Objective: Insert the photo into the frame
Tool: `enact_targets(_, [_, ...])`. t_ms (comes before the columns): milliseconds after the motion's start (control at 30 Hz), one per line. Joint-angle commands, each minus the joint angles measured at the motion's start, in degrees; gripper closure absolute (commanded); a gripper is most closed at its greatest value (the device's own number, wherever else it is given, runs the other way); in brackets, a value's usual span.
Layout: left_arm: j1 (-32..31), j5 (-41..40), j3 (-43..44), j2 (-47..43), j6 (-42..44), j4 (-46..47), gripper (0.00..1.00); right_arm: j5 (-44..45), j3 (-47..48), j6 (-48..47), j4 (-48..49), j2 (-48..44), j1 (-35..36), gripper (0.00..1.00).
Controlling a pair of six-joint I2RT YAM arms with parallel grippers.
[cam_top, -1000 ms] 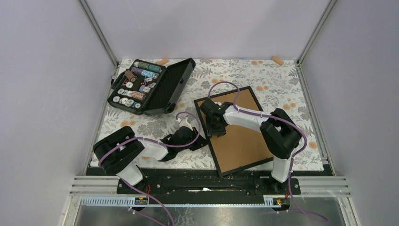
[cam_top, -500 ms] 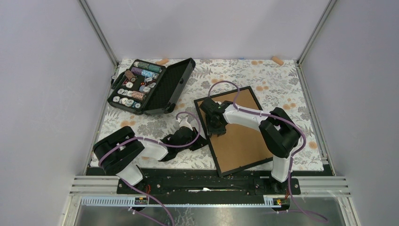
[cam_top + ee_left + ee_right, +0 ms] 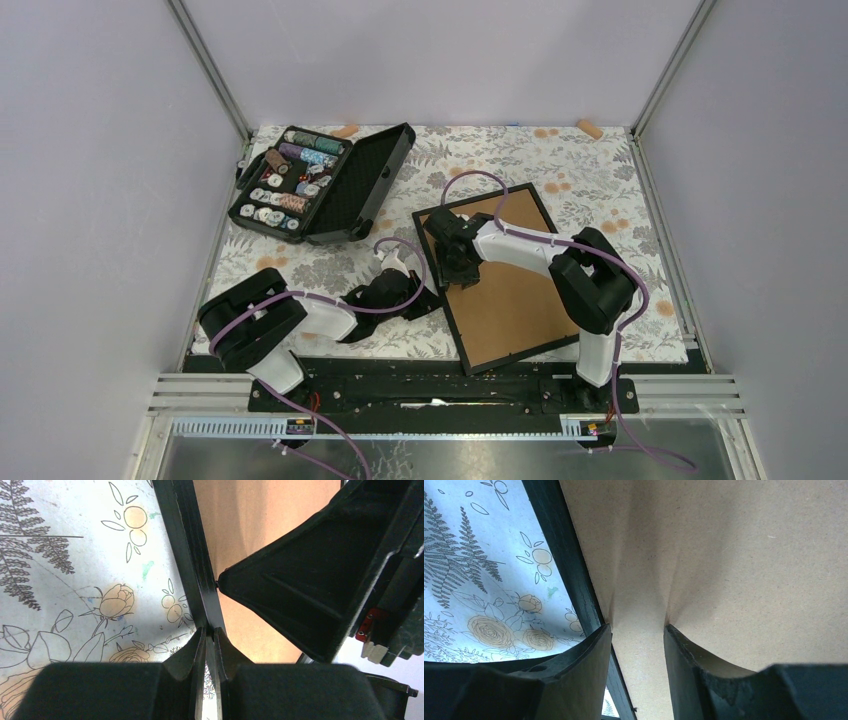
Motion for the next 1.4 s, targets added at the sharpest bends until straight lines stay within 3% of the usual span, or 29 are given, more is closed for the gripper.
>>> enact_targets(0, [0.75, -4.83, -4.08, 2.94, 4.25, -17.75, 0.88, -1.21, 1.76, -0.54, -0.05, 0.81, -0.47, 0.48])
enact_targets(1367, [0.72, -4.81, -3.83, 3.28, 4.35, -18.01, 0.88, -2.43, -0.79, -1.57, -0.19, 1.27, -1.49, 0.45])
